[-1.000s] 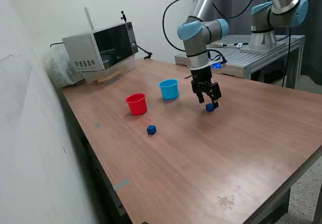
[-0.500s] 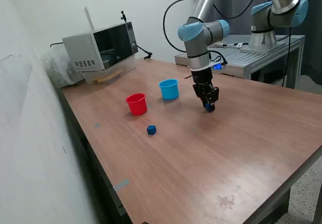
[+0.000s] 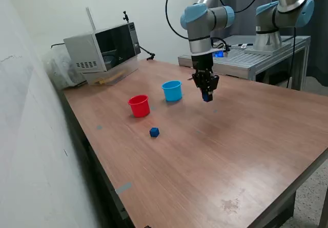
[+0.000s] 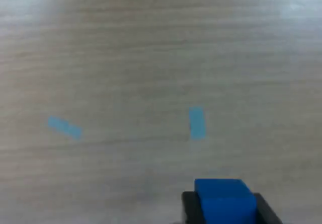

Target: Place red objects in the red bin, and blue objects in the blue bin.

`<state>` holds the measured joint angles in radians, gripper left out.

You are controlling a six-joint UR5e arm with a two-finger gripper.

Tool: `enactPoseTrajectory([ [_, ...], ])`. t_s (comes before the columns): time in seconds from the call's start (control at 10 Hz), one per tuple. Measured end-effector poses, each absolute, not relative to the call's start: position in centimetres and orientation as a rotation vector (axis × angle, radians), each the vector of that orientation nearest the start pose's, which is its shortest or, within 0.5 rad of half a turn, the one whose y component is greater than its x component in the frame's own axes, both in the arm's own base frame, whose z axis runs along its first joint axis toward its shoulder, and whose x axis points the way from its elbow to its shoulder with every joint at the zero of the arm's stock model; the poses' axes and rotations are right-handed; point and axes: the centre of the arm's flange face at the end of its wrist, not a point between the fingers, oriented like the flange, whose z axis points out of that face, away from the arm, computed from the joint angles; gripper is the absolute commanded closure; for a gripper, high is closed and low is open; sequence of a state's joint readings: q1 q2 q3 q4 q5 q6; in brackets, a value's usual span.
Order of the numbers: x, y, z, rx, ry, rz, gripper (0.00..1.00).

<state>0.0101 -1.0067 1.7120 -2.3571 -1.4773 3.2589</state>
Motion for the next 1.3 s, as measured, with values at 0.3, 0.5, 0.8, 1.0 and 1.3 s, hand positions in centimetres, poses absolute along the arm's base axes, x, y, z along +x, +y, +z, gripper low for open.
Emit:
enactPoseTrajectory([
  [0.3, -62.8, -12.5, 21.9, -2.139, 2.454, 0.014, 1.0],
  [0.5, -63.2, -7.4, 23.4, -2.048, 2.51, 0.052, 1.0],
  [0.8, -63.3, -0.2, 24.1, -1.952, 2.529, 0.102, 1.0],
  [1.0, -63.3, 3.3, 24.3, -1.909, 2.552, 0.112, 1.0],
  [1.3, -63.9, 8.1, 23.5, -1.831, 2.6, 0.109, 1.0],
])
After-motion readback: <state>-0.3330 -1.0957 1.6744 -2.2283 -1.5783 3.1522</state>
